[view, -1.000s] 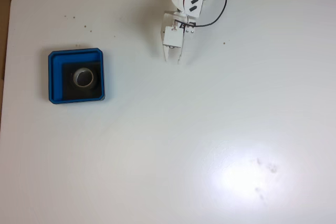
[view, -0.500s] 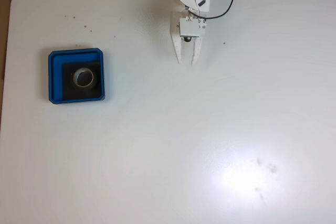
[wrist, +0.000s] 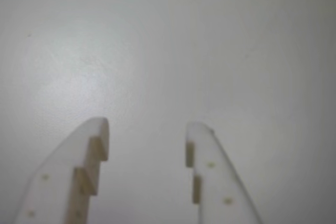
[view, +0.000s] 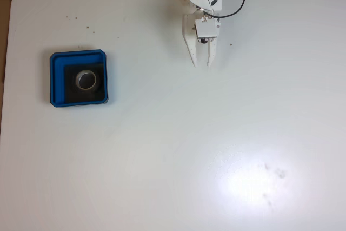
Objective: Pick the black tape roll and drop it in the blue box
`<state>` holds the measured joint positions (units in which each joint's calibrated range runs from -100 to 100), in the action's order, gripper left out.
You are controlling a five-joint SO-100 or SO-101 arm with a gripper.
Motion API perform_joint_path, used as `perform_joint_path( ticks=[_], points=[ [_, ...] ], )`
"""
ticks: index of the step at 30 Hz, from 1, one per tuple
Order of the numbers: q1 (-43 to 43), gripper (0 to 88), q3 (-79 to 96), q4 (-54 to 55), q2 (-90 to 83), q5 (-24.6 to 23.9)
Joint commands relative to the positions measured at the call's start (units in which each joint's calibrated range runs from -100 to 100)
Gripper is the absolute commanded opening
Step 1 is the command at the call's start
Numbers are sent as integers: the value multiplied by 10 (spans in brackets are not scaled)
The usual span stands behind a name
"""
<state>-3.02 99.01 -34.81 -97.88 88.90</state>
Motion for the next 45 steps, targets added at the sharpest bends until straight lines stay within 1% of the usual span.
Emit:
perform_joint_path(
  ticks=[1,19,25,27,45],
  points=[
    [-3,124,7,6,-8,-1],
    [-9,119,7,6,-7,3],
    [-7,32,7,6,-7,-1],
    [-7,22,7,6,-7,-1],
    [-7,21,7,6,-7,2]
  ],
)
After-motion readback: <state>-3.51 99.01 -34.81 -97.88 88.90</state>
